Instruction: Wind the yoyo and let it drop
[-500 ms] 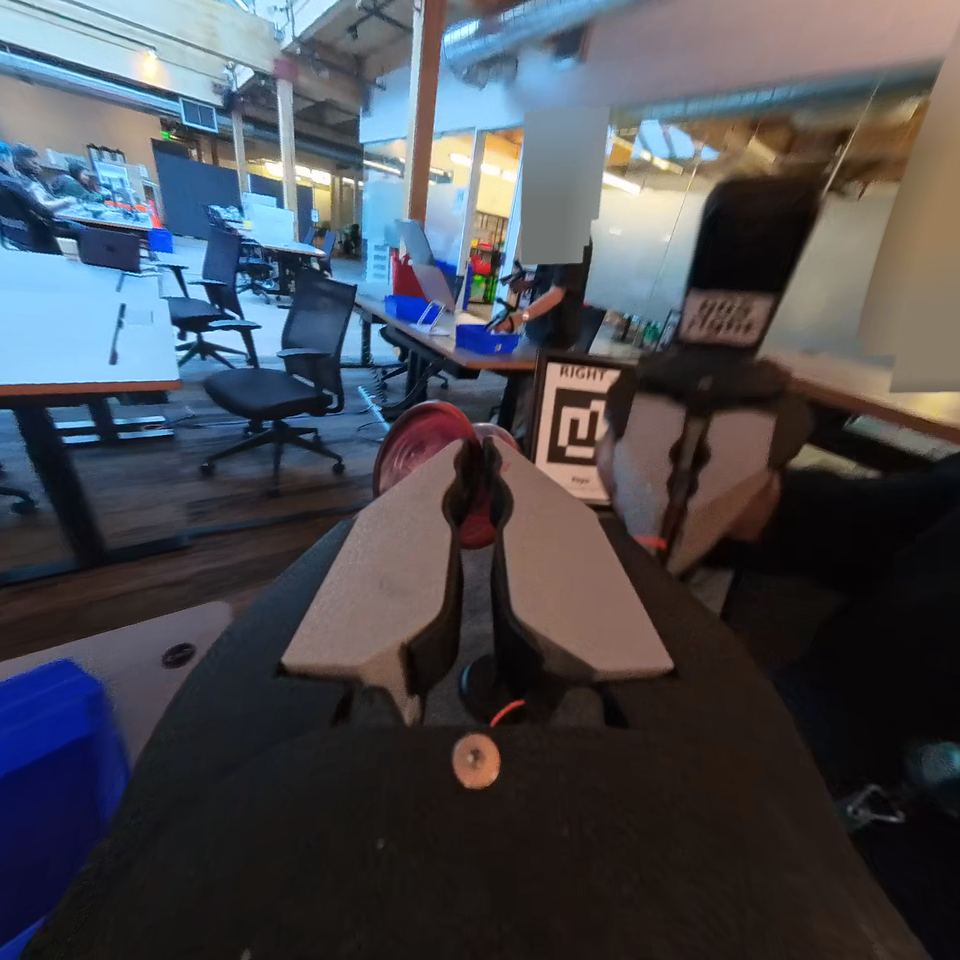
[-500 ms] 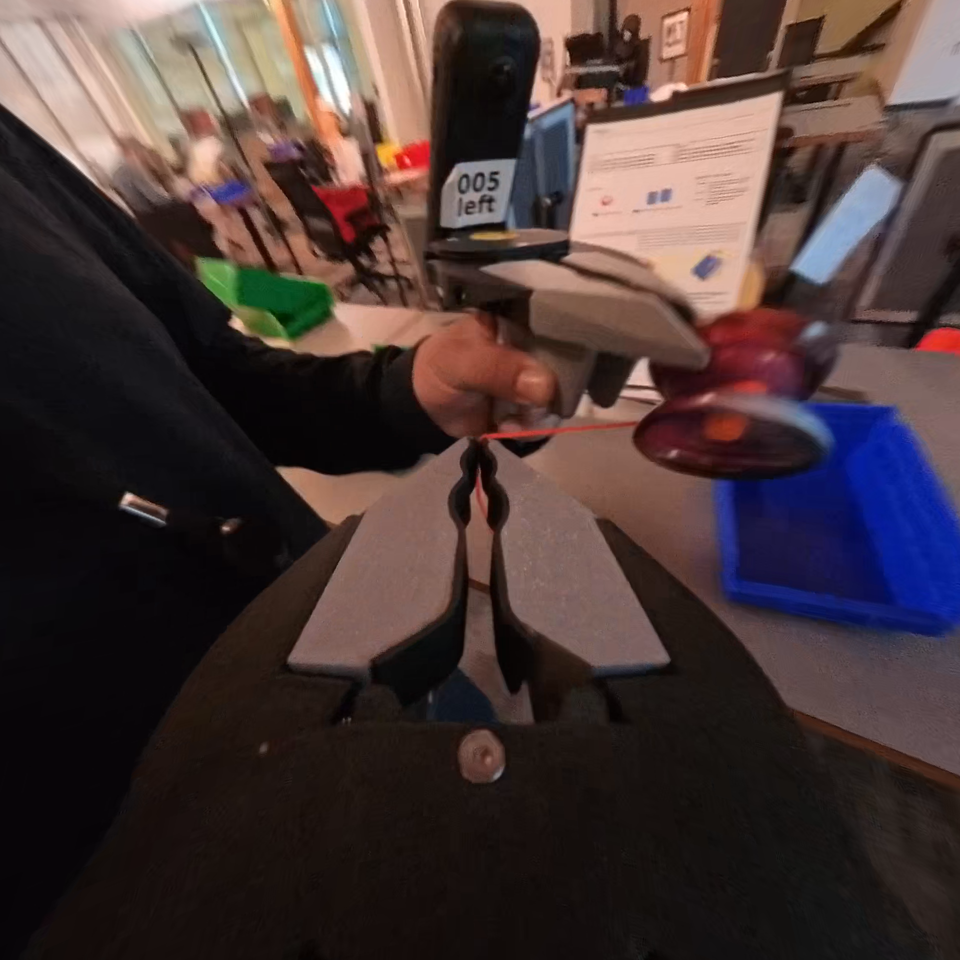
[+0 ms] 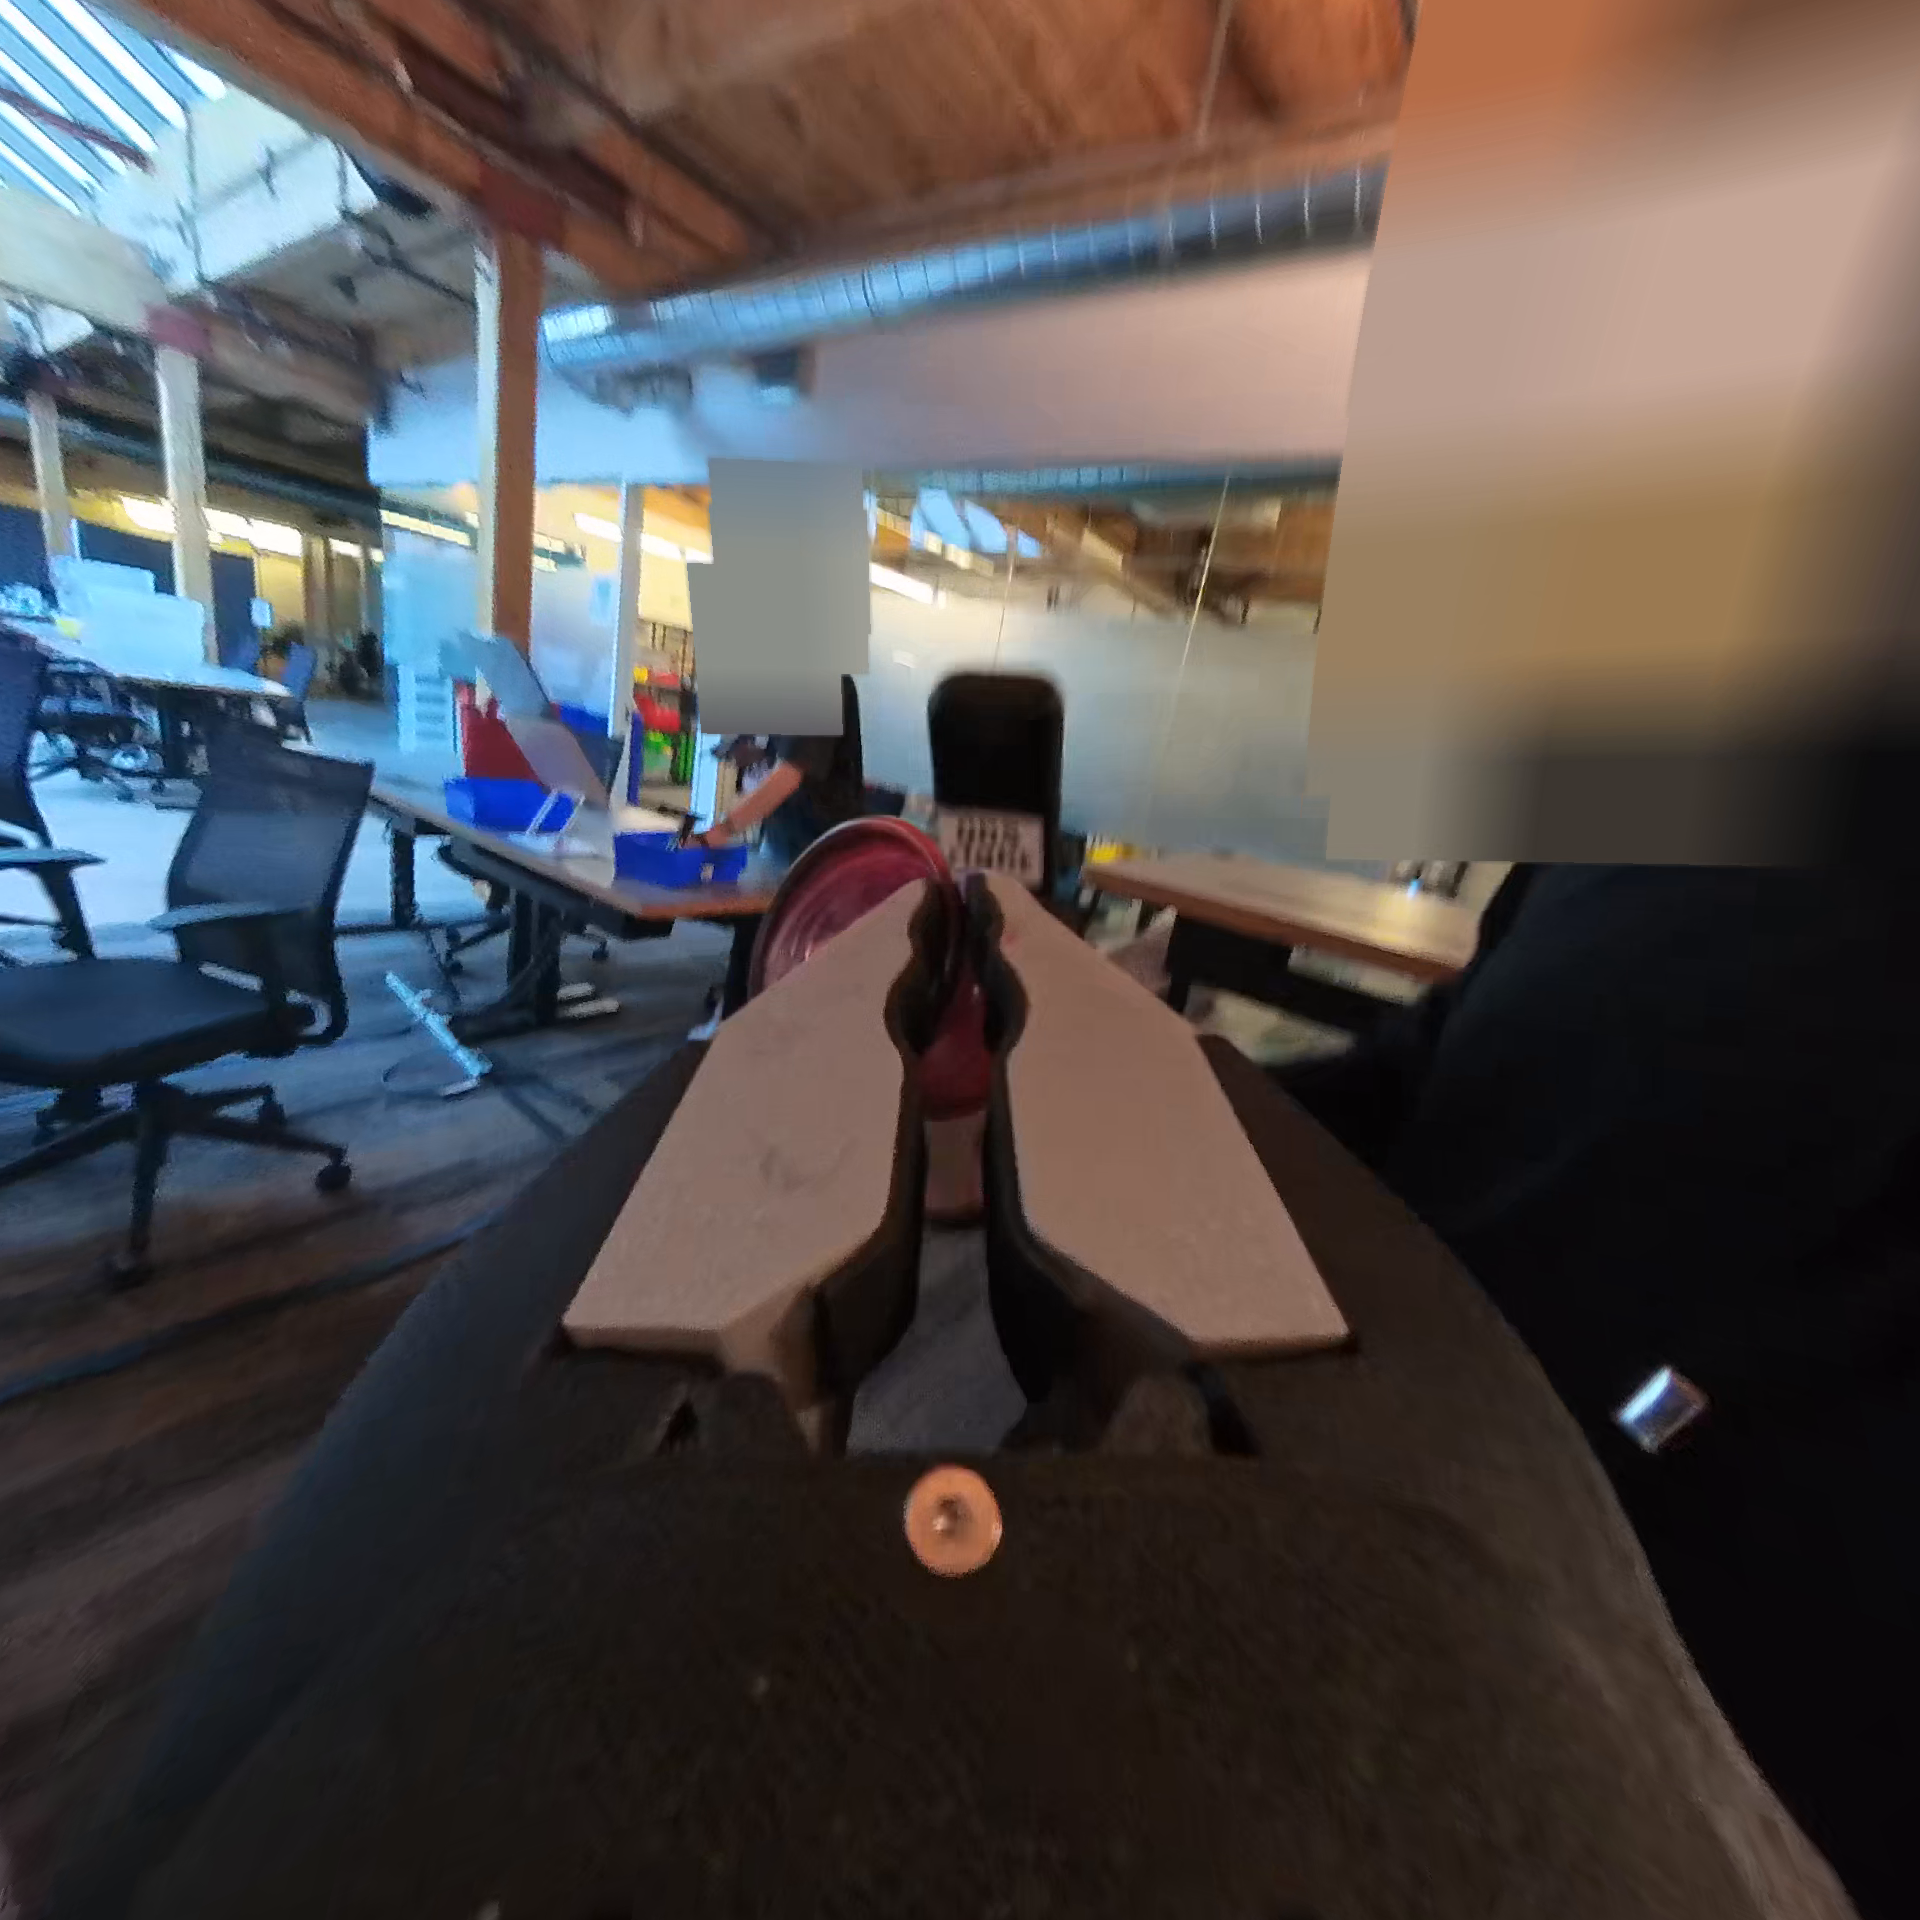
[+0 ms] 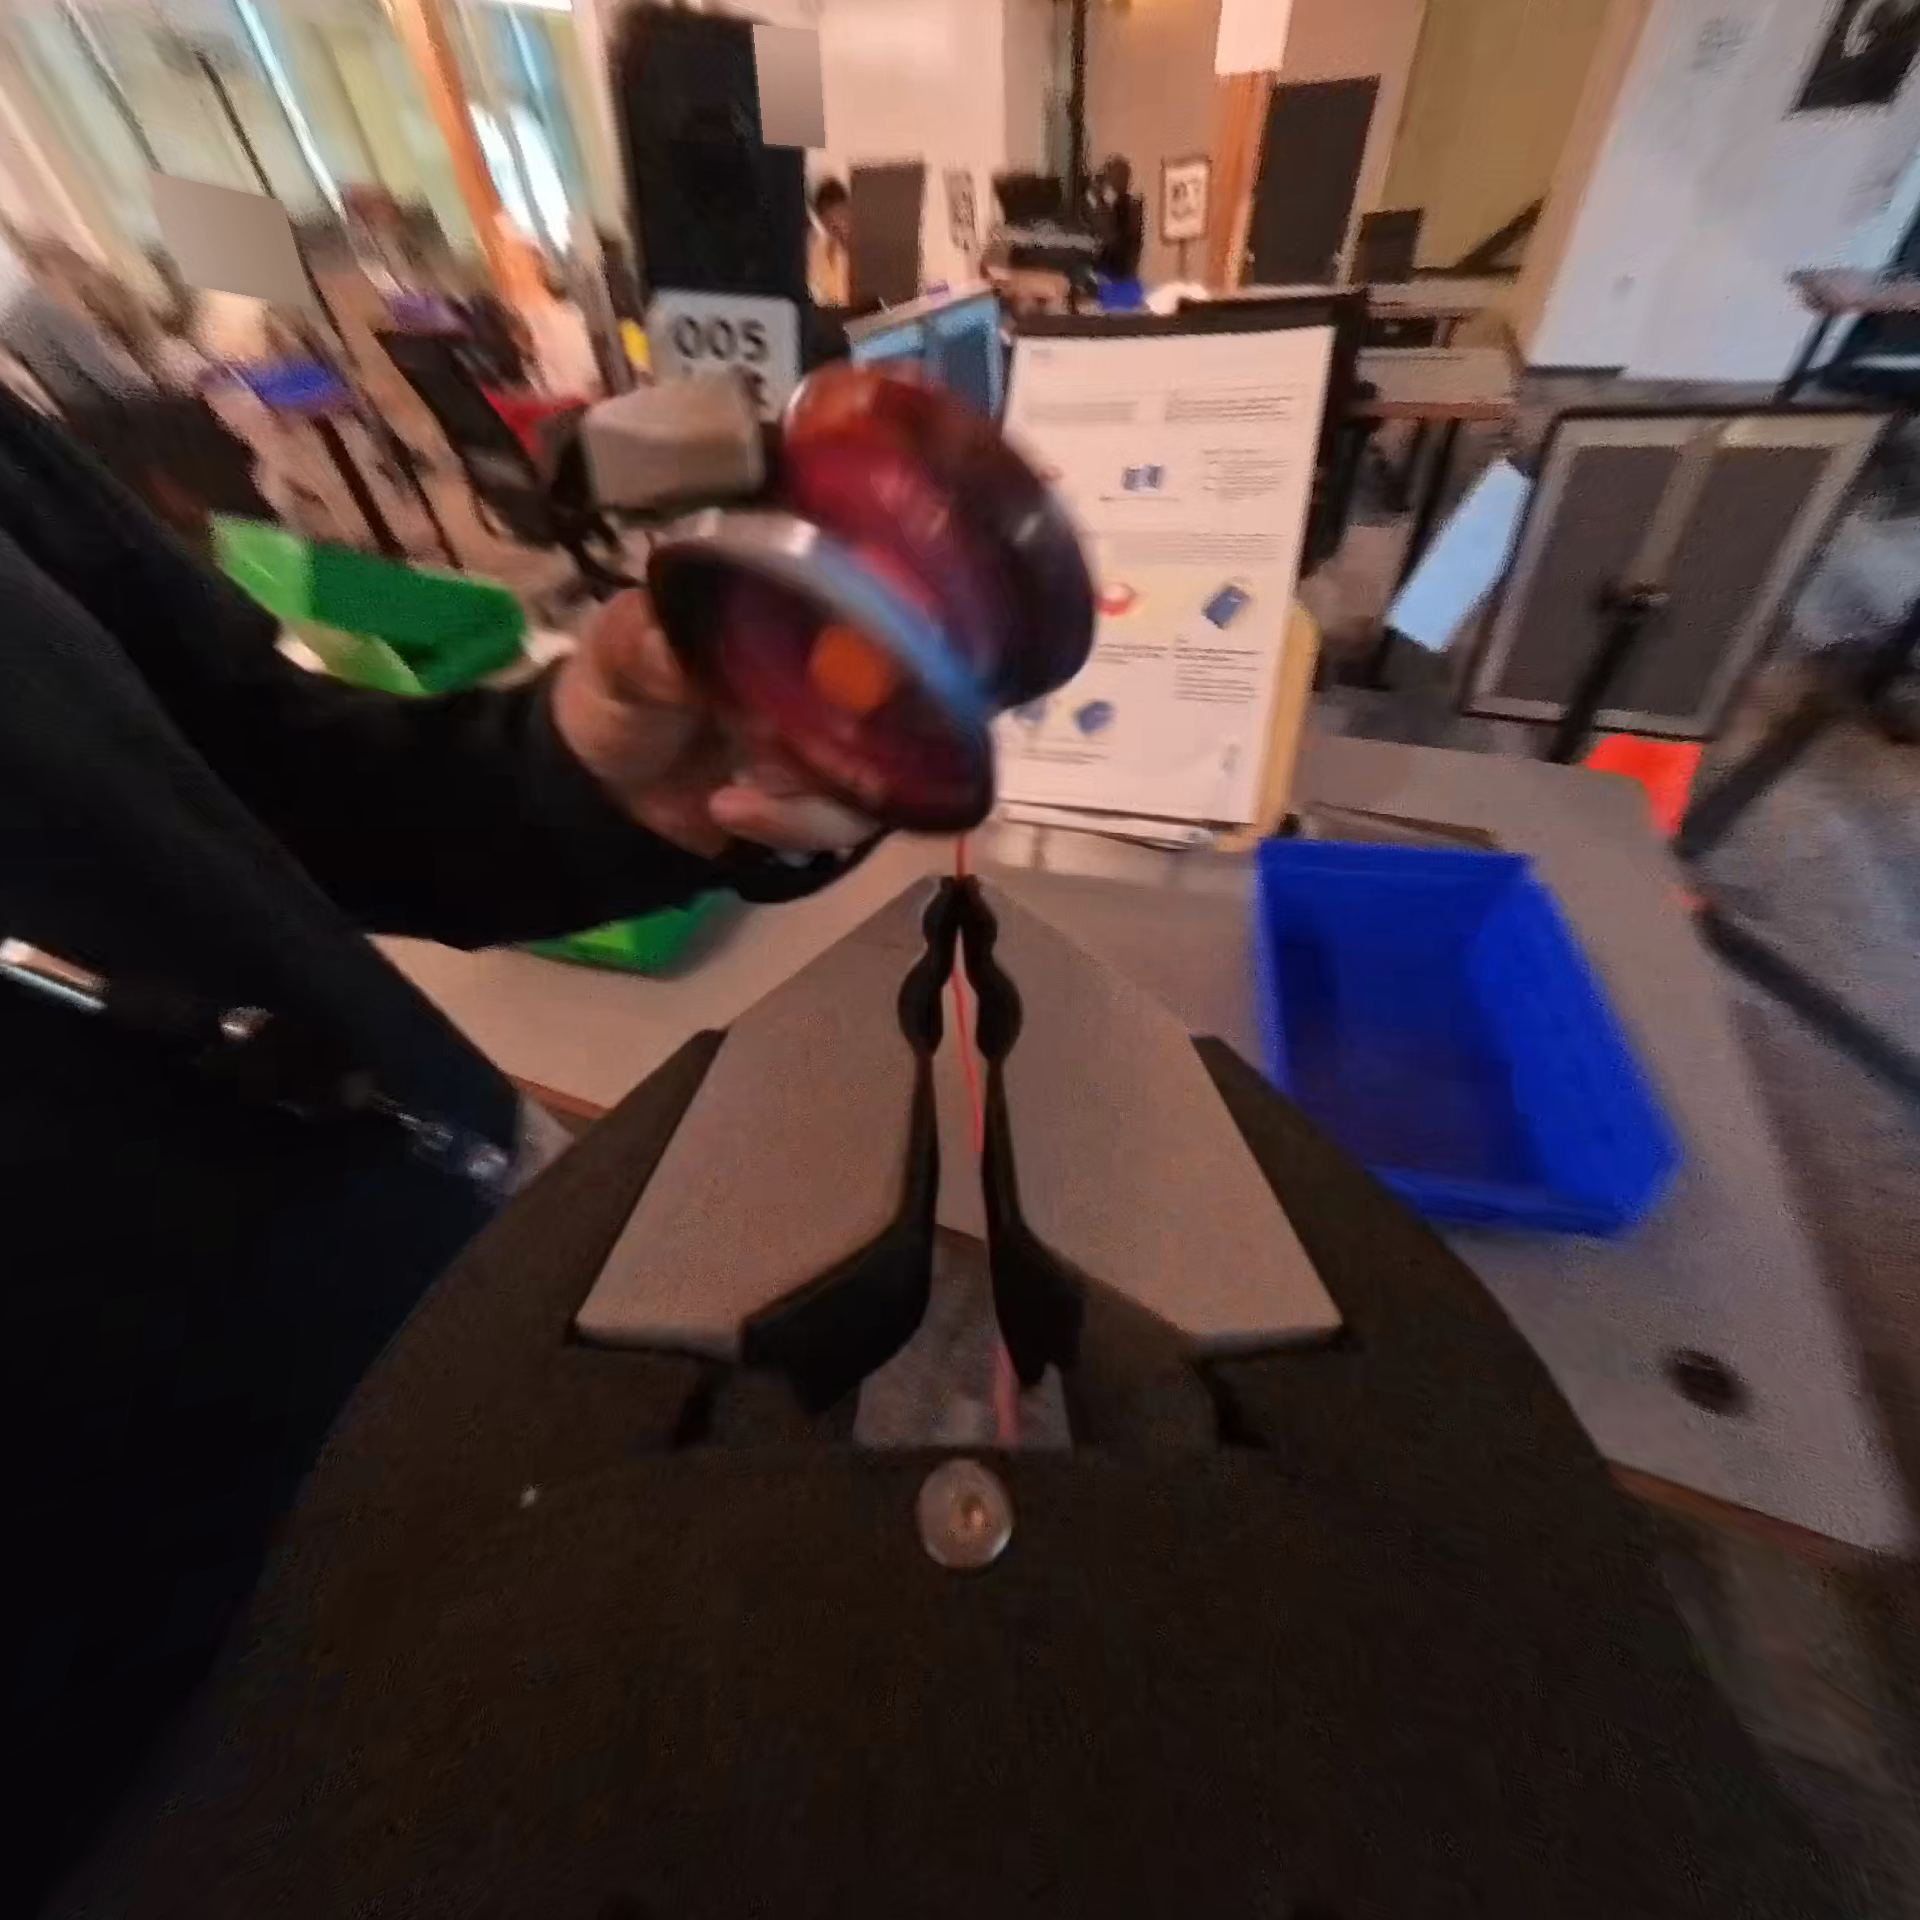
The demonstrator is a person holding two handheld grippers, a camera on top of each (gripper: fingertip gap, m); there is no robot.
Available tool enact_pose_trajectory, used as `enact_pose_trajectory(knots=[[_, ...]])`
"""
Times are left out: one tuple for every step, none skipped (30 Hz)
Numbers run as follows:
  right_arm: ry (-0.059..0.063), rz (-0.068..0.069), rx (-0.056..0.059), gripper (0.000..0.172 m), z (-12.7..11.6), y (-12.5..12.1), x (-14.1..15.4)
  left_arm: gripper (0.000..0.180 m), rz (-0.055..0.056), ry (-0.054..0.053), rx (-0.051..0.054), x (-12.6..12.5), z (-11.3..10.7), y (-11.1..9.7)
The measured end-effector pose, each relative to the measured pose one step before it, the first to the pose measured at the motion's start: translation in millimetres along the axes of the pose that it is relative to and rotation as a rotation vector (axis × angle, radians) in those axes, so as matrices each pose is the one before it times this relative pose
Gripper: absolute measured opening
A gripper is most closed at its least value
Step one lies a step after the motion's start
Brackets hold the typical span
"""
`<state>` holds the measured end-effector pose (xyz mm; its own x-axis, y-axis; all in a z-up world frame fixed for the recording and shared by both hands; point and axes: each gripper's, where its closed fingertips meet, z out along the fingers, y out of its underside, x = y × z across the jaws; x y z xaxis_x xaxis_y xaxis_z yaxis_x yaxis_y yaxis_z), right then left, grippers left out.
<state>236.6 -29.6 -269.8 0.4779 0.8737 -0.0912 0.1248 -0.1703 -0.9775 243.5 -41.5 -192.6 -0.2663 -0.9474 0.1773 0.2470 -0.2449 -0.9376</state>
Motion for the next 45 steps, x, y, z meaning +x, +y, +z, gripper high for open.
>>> enact_pose_trajectory(knots=[[-0.0248, 0.0399, -0.0138, 0.000, 6.02, 8.99, -5.95, 0.002, -0.0326, 0.0109, 0.0508, -1.03, -2.64, -8.36], [-0.0074, 0.0120, -0.0398, 0.000, 6.11, 11.91, -4.34, 0.002, -0.0273, -0.0041, 0.0309, -2.72, -1.80, -5.32], [-0.0095, 0.0003, -0.0248, 0.000, 5.63, 7.51, -6.60, 0.002, 0.0029, -0.0363, -0.0062, -6.65, -1.08, 0.84], [-0.0235, 0.0026, -0.0005, 0.000, 3.76, 1.54, -9.45, 0.001, 0.0295, -0.0419, -0.0360, -6.63, -0.19, 6.03], [-0.0281, 0.0060, 0.0027, 0.000, 2.08, -1.17, -9.11, 0.002, 0.0232, -0.0322, -0.0247, -4.52, 0.35, 5.73], [-0.0246, 0.0079, -0.0023, 0.000, 1.61, -2.08, -7.39, 0.002, 0.0049, -0.0207, -0.0025, -2.66, 0.45, 3.36], [-0.0226, 0.0086, 0.0044, 0.000, 1.21, -3.60, -6.52, 0.002, -0.0032, -0.0196, -0.0024, -2.83, 0.77, 3.23], [-0.0203, 0.0065, 0.0133, 0.000, 0.44, -5.40, -6.51, 0.002, 0.0074, -0.0259, -0.0092, -3.70, 0.96, 3.90], [-0.0067, -0.0009, 0.0139, 0.000, -0.89, -6.48, -4.57, 0.002, 0.0265, -0.0319, -0.0233, -4.14, 1.13, 5.34], [0.0102, -0.0121, 0.0118, 0.000, -3.04, -6.41, -0.92, 0.001, 0.0415, -0.0240, -0.0369, -2.30, 1.46, 6.69], [0.0119, -0.0184, 0.0059, 0.000, -5.13, -5.71, 0.20, 0.002, 0.0380, -0.0161, -0.0380, -0.65, 1.60, 6.41], [0.0147, -0.0206, 0.0019, 0.000, -7.09, -5.29, 1.37, 0.002, 0.0296, -0.0103, -0.0309, 0.47, 1.01, 5.12], [0.0270, -0.0269, 0.0001, 0.000, -8.70, -5.84, 3.43, 0.002, 0.0248, -0.0053, -0.0324, 1.08, 0.51, 4.92], [0.0406, -0.0315, -0.0016, 0.000, -10.40, -5.75, 5.52, 0.002, 0.0203, 0.0003, -0.0270, 1.37, -0.29, 4.13], [0.0529, -0.0341, -0.0115, 0.000, -10.21, -4.99, 7.89, 0.002, 0.0124, 0.0063, -0.0159, 1.97, -0.88, 2.67], [0.0609, -0.0374, -0.0239, 0.000, -9.82, -2.98, 9.91, 0.002, 0.0029, 0.0075, -0.0126, 1.81, -1.02, 2.20], [0.0618, -0.0388, -0.0314, 0.000, -9.18, -0.71, 11.69, 0.002, -0.0033, 0.0109, -0.0089, 1.92, -0.87, 1.95], [0.0576, -0.0350, -0.0361, 0.000, -6.38, 2.44, 11.76, 0.002, -0.0113, 0.0211, -0.0006, 3.52, -0.30, 0.64], [0.0388, -0.0251, -0.0299, 0.000, -3.64, 3.40, 9.59, 0.002, -0.0179, 0.0302, 0.0005, 5.11, 0.83, 0.38], [0.0160, -0.0097, -0.0103, 0.000, -1.50, 1.89, 6.24, 0.001, -0.0187, 0.0414, -0.0043, 6.81, 1.93, 0.89], [0.0048, 0.0027, 0.0065, 0.000, -0.08, 0.29, 4.41, 0.001, -0.0152, 0.0419, -0.0010, 7.37, 2.64, 0.71], [0.0033, 0.0089, 0.0077, 0.000, 1.70, 1.35, 4.34, 0.001, -0.0159, 0.0406, 0.0056, 7.45, 2.98, -0.28], [0.0008, 0.0117, -0.0011, 0.000, 3.88, 4.26, 3.79, 0.002, -0.0225, 0.0541, 0.0201, 9.30, 2.68, -2.43], [-0.0145, 0.0132, -0.0069, 0.000, 5.78, 6.64, 0.76, 0.002, -0.0383, 0.0477, 0.0319, 7.49, 2.21, -4.73], [-0.0276, 0.0155, 0.0000, 0.000, 7.07, 6.62, -2.88, 0.002, -0.0411, 0.0285, 0.0316, 3.53, 1.18, -4.99], [-0.0285, 0.0174, 0.0124, 0.000, 7.40, 5.31, -4.82, 0.002, -0.0285, 0.0131, 0.0283, 0.26, -0.49, -4.99], [-0.0236, 0.0199, 0.0226, 0.000, 6.38, 3.44, -5.14, 0.001, -0.0163, 0.0072, 0.0270, -1.14, -2.69, -5.48], [-0.0174, 0.0229, 0.0356, 0.000, 3.85, 1.07, -4.27, 0.002, -0.0192, 0.0084, 0.0270, -1.54, -4.35, -5.83], [-0.0262, 0.0268, 0.0462, 0.000, 2.12, -0.95, -5.20, 0.002, -0.0272, 0.0011, 0.0494, -2.35, -5.48, -8.62], [-0.0368, 0.0300, 0.0417, 0.000, 2.59, -0.85, -7.58, 0.002, -0.0336, 0.0144, 0.0428, -0.63, -4.69, -7.60], [-0.0228, 0.0238, 0.0153, 0.000, 4.33, 2.54, -6.23, 0.002, -0.0383, 0.0250, 0.0309, 1.12, -2.96, -5.39], [-0.0138, 0.0080, -0.0159, 0.000, 5.91, 6.65, -5.71, 0.001, -0.0245, 0.0061, 0.0239, -0.45, -1.54, -3.35], [-0.0074, -0.0054, -0.0292, 0.000, 6.32, 7.98, -5.07, 0.001, -0.0107, 0.0054, 0.0113, -0.13, -0.56, -1.13], [-0.0008, -0.0102, -0.0260, 0.000, 5.54, 6.27, -3.68, 0.001, -0.0061, 0.0016, 0.0040, -0.48, 0.05, 0.01], [-0.0071, -0.0016, -0.0078, 0.000, 3.94, 2.30, -4.07, 0.001, 0.0018, -0.0062, 0.0026, -1.39, -0.04, 0.19], [-0.0182, 0.0134, 0.0064, 0.000, 2.30, -1.09, -4.84, 0.001, 0.0068, -0.0062, 0.0057, -1.21, -0.12, -0.75], [-0.0213, 0.0219, 0.0102, 0.000, 1.42, -2.20, -4.34, 0.001, 0.0059, -0.0035, 0.0148, -0.77, -0.58, -2.66], [-0.0141, 0.0207, 0.0090, 0.000, 1.27, -1.61, -2.90, 0.002, 0.0059, -0.0095, 0.0168, -1.64, -0.93, -3.70], [-0.0040, 0.0141, 0.0044, 0.000, 1.01, -0.76, -1.68, 0.002, 0.0113, -0.0266, 0.0083, -4.38, -1.07, -2.89], [0.0008, 0.0066, -0.0037, 0.000, 1.02, 0.29, -1.35, 0.002, 0.0211, -0.0446, -0.0045, -7.06, -1.34, -1.27], [0.0020, 0.0020, -0.0093, 0.000, 0.88, 0.43, -1.72, 0.003, 0.0368, -0.0579, -0.0191, -8.71, -1.29, 1.02], [0.0033, -0.0024, -0.0144, 0.000, 0.79, 0.58, -2.07, 0.003, 0.0527, -0.0572, -0.0277, -7.79, -0.94, 2.64], [0.0070, -0.0078, -0.0193, 0.000, 0.58, 0.46, -1.91, 0.004, 0.0619, -0.0534, -0.0375, -6.63, -0.56, 4.42], [0.0077, -0.0116, -0.0179, 0.000, 0.09, -0.33, -1.90, 0.004, 0.0622, -0.0424, -0.0416, -4.55, 0.40, 5.65], [0.0039, -0.0115, -0.0146, 0.000, -0.44, -1.24, -2.08, 0.004, 0.0489, -0.0225, -0.0389, -1.12, 1.32, 5.73]])
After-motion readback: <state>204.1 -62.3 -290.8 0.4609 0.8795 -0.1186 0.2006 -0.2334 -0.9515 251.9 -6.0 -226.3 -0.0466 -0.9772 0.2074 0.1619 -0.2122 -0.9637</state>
